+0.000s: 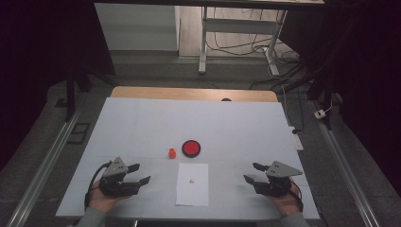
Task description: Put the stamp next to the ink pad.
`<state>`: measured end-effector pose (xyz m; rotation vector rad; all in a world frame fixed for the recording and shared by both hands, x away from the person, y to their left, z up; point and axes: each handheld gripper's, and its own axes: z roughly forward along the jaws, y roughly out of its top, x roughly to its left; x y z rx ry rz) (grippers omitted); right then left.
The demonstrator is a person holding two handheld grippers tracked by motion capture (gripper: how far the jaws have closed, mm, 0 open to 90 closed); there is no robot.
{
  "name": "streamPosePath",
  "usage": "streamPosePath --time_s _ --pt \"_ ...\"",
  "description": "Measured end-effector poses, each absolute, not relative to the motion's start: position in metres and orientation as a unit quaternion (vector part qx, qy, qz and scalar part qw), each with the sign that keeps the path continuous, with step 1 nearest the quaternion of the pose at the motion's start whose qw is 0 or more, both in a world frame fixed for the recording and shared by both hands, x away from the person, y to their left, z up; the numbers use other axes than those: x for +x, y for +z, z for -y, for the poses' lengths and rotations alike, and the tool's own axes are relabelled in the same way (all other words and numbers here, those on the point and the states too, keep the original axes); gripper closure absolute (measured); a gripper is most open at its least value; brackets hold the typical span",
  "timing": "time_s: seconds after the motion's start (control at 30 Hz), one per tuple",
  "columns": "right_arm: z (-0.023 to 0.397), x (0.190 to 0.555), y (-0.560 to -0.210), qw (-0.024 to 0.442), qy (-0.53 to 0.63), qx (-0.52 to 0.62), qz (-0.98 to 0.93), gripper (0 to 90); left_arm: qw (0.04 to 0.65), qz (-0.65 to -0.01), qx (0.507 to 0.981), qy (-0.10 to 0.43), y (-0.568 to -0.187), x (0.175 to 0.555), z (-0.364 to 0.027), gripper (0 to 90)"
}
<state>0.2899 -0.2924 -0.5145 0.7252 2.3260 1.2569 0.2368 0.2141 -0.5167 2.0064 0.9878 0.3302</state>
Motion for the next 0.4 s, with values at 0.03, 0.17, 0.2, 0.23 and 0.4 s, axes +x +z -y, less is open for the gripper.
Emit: streamPosePath --time_s 0.03,0.17,0.2,0.23,0.4 --pt "0.2923 0.2899 -0.5146 0.198 0.450 0.259 -0.831 38.8 0.426 -0.395 0.803 0.132 -0.5169 0.2369 -0.2143 34.3" --pt "0.2919 0.2901 -0.5147 0.199 0.449 0.258 -0.832 38.8 0.426 -0.397 0.802 0.133 -0.5168 0.2371 -0.2154 34.2" --pt "0.2919 0.2901 -0.5146 0.199 0.447 0.258 -0.833 38.8 0.426 -0.397 0.802 0.133 -0.5167 0.2371 -0.2155 34.2" --pt "0.2918 0.2900 -0.5145 0.200 0.447 0.257 -0.833 38.8 0.427 -0.397 0.802 0.133 -0.5166 0.2370 -0.2155 34.2" --pt "0.2914 0.2891 -0.5134 0.201 0.449 0.257 -0.832 38.7 0.427 -0.396 0.802 0.133 -0.5166 0.2371 -0.2152 33.4"
